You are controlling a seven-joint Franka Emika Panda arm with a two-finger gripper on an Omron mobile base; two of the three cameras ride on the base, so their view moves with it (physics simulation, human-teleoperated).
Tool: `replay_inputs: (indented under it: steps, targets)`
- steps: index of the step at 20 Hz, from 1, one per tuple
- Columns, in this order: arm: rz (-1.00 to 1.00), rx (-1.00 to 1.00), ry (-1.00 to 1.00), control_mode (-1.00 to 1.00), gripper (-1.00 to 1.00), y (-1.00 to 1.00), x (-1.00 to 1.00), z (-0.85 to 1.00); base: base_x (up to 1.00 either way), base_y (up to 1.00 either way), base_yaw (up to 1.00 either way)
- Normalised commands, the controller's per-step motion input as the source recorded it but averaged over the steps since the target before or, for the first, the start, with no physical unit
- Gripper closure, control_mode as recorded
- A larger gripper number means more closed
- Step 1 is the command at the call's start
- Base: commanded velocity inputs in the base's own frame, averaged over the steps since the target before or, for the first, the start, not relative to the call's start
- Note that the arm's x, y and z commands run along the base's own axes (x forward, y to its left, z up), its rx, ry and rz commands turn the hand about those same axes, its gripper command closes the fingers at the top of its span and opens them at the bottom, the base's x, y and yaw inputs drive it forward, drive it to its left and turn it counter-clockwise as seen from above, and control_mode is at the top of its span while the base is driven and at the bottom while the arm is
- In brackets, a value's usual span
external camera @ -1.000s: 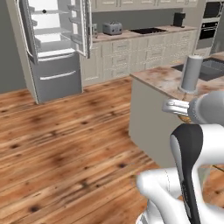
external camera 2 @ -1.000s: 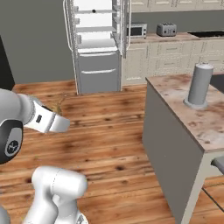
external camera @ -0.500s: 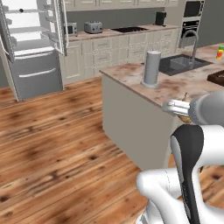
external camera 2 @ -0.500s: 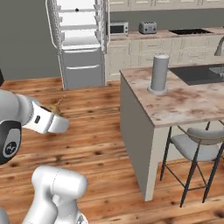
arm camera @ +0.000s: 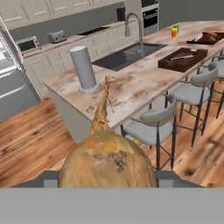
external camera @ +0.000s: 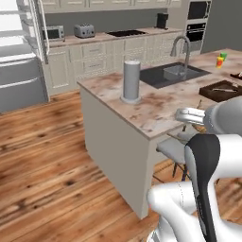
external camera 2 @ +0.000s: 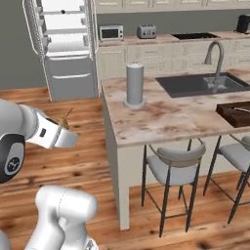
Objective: Gather the onion and avocado from the fridge and place them on a tray on the dining counter. Then gather the fishs from the fridge and place them on the other tray.
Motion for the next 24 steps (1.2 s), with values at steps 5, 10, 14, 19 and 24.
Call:
replay_inputs:
  steps: [5,10,14,19,24]
  targets:
    - [0.00,0.00,0.00,1.00,1.00,0.00,0.00,0.00,0.27,-1.00,0.00]
    - [0.00,0.00,0.00,1.00,1.00,0.00,0.00,0.00,0.23,-1.00,0.00]
    - [0.00,0.00,0.00,1.00,1.00,0.00,0.00,0.00,0.25,-1.00,0.01]
    - [0.00,0.00,0.00,1.00,1.00,0.00,0.00,0.00,0.28,-1.00,0.02]
    - [0.00,0.00,0.00,1.00,1.00,0.00,0.00,0.00,0.30,-1.00,0.08]
